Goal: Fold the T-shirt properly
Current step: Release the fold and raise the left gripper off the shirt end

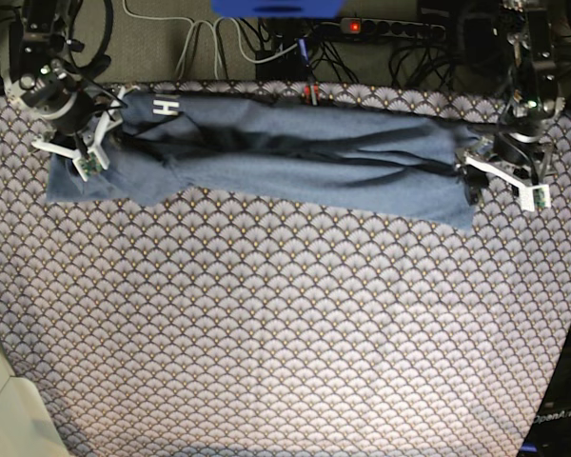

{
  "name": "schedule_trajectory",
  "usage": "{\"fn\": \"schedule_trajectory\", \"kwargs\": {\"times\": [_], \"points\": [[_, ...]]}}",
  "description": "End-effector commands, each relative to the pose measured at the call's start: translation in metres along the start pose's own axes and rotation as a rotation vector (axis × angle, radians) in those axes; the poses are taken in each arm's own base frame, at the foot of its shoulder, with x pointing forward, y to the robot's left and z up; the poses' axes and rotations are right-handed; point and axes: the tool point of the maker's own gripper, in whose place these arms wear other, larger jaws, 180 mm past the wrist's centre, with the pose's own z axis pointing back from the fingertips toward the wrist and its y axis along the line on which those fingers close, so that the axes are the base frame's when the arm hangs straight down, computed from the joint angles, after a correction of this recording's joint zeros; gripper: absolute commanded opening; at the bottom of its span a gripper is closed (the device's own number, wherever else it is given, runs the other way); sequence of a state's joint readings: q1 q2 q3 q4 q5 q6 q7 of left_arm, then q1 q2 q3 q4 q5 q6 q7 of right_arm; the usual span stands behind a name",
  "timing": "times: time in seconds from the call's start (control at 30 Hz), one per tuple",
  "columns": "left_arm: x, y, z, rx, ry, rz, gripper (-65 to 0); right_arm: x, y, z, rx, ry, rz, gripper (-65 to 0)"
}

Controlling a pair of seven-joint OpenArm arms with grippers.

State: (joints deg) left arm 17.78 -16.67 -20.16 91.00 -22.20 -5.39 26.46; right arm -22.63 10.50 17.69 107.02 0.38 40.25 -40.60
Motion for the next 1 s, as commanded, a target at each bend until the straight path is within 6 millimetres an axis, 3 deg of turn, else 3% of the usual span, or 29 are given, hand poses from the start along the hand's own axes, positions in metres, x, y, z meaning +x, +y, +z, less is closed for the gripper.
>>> {"fn": "schedule_trajectory", "kwargs": {"times": [0.0,0.27,0.43,0.57,0.97], "points": [[0.012,0.005,-0.002,0.006,-0.037,0.004,-14.1,0.008,-0.006,0.004,-0.014,-0.031,0.009,-38.7],[-0.003,0.008,-0.017,0.019,0.005,0.046,-14.0,0.008,-0.006,0.004,-0.014,-0.031,0.009,-38.7],[-0.010,0.003,-0.017,0.012,0.020,0.056,-14.1,0.009,-0.006,0.003,-0.016,-0.034,0.010,-38.7],[-0.027,-0.010,-0.018,-0.019,0.092,0.041,-14.1,0.009,-0.006,0.003,-0.016,-0.034,0.010,-38.7],[-0.040,-0.015,-0.019,-0.022,0.124,0.065,-15.4,0.010,-0.007,0.003,-0.017,-0.035,0.011,-38.7]]}}
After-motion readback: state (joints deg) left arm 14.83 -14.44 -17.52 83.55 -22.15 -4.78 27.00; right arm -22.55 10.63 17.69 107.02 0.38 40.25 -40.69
